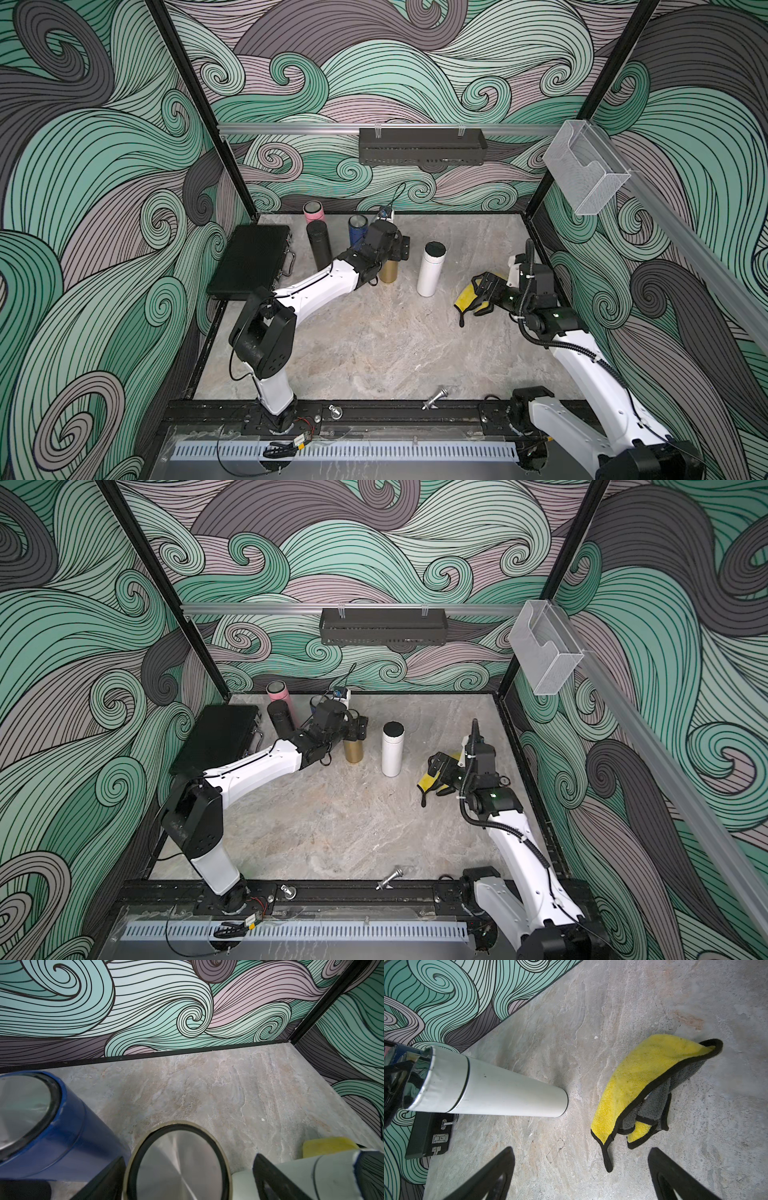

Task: Wipe the surface of the thermos
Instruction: Pick up the thermos from the center of the board.

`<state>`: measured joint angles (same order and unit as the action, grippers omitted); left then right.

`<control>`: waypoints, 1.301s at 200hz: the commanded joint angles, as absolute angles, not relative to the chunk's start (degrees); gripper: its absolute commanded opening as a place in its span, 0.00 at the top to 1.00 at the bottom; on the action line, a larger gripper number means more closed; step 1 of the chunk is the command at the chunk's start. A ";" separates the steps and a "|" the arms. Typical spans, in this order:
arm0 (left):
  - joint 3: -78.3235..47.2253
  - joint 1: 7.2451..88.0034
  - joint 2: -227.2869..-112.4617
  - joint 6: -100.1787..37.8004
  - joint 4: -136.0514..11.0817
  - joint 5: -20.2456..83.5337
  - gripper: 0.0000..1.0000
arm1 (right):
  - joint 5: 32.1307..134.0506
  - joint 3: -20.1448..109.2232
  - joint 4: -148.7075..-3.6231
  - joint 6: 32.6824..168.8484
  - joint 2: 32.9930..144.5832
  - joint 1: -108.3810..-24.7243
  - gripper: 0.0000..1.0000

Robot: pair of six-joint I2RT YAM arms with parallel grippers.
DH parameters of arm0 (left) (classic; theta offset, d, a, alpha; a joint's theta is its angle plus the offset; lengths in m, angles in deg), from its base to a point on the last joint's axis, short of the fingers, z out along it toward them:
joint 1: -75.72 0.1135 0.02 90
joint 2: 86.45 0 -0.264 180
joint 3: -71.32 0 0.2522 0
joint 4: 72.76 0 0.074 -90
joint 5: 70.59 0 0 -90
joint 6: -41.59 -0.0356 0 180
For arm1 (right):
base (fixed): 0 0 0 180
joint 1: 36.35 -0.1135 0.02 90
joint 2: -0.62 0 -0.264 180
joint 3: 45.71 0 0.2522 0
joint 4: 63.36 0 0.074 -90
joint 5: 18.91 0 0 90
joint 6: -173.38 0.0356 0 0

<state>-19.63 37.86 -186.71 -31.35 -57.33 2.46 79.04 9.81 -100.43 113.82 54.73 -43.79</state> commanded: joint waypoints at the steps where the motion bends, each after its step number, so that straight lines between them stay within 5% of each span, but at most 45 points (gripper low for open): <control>1: -22.39 38.37 -188.55 -30.86 -57.60 1.31 0.07 | 79.36 10.75 -99.72 113.34 55.16 -43.90 0.01; 166: -21.75 38.37 -192.45 -30.10 -58.32 0.08 0.13 | 79.57 9.97 -98.09 113.52 56.26 -43.73 0.01; 229: -21.02 38.31 -191.81 -31.01 -58.62 -0.50 0.58 | 79.46 9.64 -98.08 113.74 56.29 -43.73 0.02; 251: -20.25 38.26 -191.01 -31.35 -58.79 -0.70 0.99 | 78.41 9.23 -98.12 114.22 56.18 -43.65 0.02; 260: -20.02 38.22 -190.18 -31.63 -58.75 -0.66 1.00 | 77.83 9.18 -98.12 114.72 56.41 -43.60 0.02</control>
